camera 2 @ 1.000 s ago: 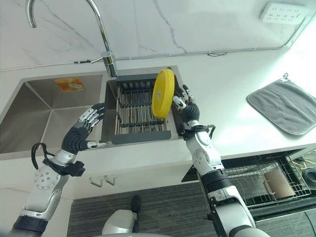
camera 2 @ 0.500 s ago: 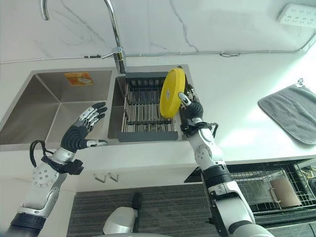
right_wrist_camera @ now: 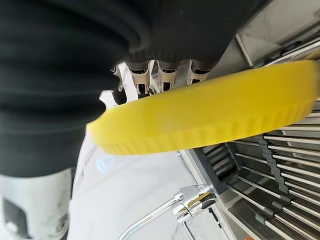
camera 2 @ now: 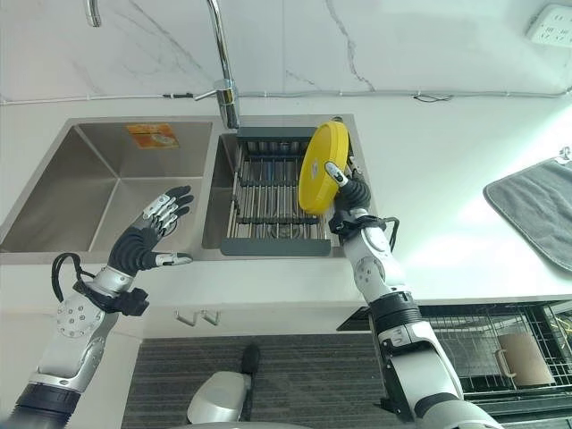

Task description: Place the dishes in the dishwasher.

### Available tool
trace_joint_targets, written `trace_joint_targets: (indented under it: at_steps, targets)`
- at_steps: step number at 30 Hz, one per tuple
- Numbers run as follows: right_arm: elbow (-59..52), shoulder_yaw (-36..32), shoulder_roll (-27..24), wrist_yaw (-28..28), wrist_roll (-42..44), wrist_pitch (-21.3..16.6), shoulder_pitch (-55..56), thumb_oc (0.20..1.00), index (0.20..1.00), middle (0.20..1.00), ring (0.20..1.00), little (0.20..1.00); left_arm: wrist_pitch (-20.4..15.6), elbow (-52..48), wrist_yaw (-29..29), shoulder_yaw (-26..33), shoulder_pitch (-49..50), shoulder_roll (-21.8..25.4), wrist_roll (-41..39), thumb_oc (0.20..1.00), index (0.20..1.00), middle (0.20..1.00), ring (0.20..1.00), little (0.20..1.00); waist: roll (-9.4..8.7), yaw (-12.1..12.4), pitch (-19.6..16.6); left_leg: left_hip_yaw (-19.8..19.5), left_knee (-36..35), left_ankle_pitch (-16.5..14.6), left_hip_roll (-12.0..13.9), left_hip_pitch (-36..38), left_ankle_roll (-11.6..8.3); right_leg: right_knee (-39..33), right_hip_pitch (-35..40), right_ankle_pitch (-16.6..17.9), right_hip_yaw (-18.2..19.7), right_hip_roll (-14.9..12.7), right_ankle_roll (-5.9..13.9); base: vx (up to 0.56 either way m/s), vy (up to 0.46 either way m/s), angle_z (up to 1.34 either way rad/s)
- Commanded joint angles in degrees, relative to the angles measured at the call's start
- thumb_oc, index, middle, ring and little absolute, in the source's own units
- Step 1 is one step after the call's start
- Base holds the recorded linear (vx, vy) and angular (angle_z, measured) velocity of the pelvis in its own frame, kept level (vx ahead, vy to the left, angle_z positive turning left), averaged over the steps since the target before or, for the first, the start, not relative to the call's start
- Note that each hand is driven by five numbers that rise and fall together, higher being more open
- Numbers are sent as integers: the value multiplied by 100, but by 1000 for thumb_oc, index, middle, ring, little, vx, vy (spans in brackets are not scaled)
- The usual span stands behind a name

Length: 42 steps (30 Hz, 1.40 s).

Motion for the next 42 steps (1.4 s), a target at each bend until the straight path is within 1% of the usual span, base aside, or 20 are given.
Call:
trace_joint_targets:
  at_steps: [1, 4, 6, 9, 11, 14, 18, 24, 26, 36, 42]
  targets:
    - [101, -73, -398, -140, -220, -178, -503, 1000, 1000, 1000, 1000, 1000, -378, -95, 82, -148, -185, 178, -126, 1000, 1000, 1000, 1000, 1000, 370, 234, -350, -273, -15, -674, 182, 275, -117, 544, -307, -165, 108, 144, -223, 0, 0, 0]
    - [188, -85, -465, -275, -439, -137, -582, 1000, 1000, 1000, 1000, 1000, -377, -116, 96, -134, -170, 204, -151, 1000, 1000, 1000, 1000, 1000, 369, 260, -341, -306, -15, -670, 173, 265, -121, 543, -308, -171, 115, 147, -220, -1, 0, 1]
    - [255, -21, -598, -481, -1158, -106, -659, 1000, 1000, 1000, 1000, 1000, -325, -126, 86, -116, -158, 217, -165, 1000, 1000, 1000, 1000, 1000, 358, 268, -315, -333, -15, -671, 173, 262, -121, 579, -342, -179, 128, 146, -219, -3, -5, 5]
    - [226, 22, -659, -695, -1280, 38, -672, 1000, 1000, 1000, 1000, 1000, -349, -95, 126, -144, -161, 199, -125, 1000, 1000, 1000, 1000, 1000, 352, 253, -304, -332, -15, -671, 176, 258, -120, 578, -343, -189, 150, 151, -223, 0, -1, 1]
    - [253, 28, -657, -773, -1336, 58, -692, 1000, 1000, 1000, 1000, 1000, -346, -98, 132, -150, -167, 198, -130, 1000, 1000, 1000, 1000, 1000, 357, 255, -304, -330, -15, -670, 178, 255, -122, 578, -343, -195, 153, 150, -223, 0, 0, 0]
    - [313, 49, -677, -924, -1540, 186, -779, 1000, 1000, 1000, 1000, 1000, -299, -134, 187, -169, -179, 182, -98, 1000, 1000, 1000, 1000, 1000, 376, 265, -293, -350, -12, -664, 175, 242, -131, 592, -350, -216, 159, 150, -223, 0, 0, 0]
    - [365, 81, -682, -962, -1569, 248, -818, 1000, 1000, 1000, 1000, 1000, -283, -148, 216, -176, -187, 167, -80, 1000, 1000, 1000, 1000, 1000, 383, 281, -282, -365, -6, -650, 175, 220, -139, 610, -351, -227, 151, 144, -230, 0, 0, 0]
    - [439, 134, -665, -974, -1720, 290, -864, 1000, 1000, 1000, 1000, 1000, -291, -134, 105, -171, -193, 177, -125, 1000, 1000, 1000, 1000, 1000, 398, 306, -267, -407, -7, -636, 162, 207, -144, 639, -361, -234, 138, 145, -240, 0, 0, 0]
    - [410, 179, -653, -954, -1757, 302, -863, 1000, 1000, 1000, 1000, 1000, -297, -168, 115, -180, -187, 179, -9, 1000, 1000, 1000, 1000, 1000, 398, 307, -259, -410, -5, -630, 163, 195, -144, 648, -371, -240, 140, 143, -240, 0, 0, 0]
    - [4, 348, -536, -875, -1863, 418, -720, 1000, 1000, 1000, 1000, 1000, -303, -176, 166, -185, -166, 154, 69, 1000, 1000, 1000, 1000, 1000, 397, 245, -226, -347, 3, -642, 164, 214, -130, 699, -415, -228, 152, 104, -229, 0, 0, 0]
    - [-228, 365, -490, -791, -1916, 524, -675, 1000, 1000, 1000, 1000, 1000, -227, -237, 194, -157, -157, 131, 119, 1000, 1000, 1000, 1000, 1000, 377, 220, -210, -334, 9, -657, 168, 226, -126, 724, -442, -232, 179, 94, -225, 0, 0, 0]
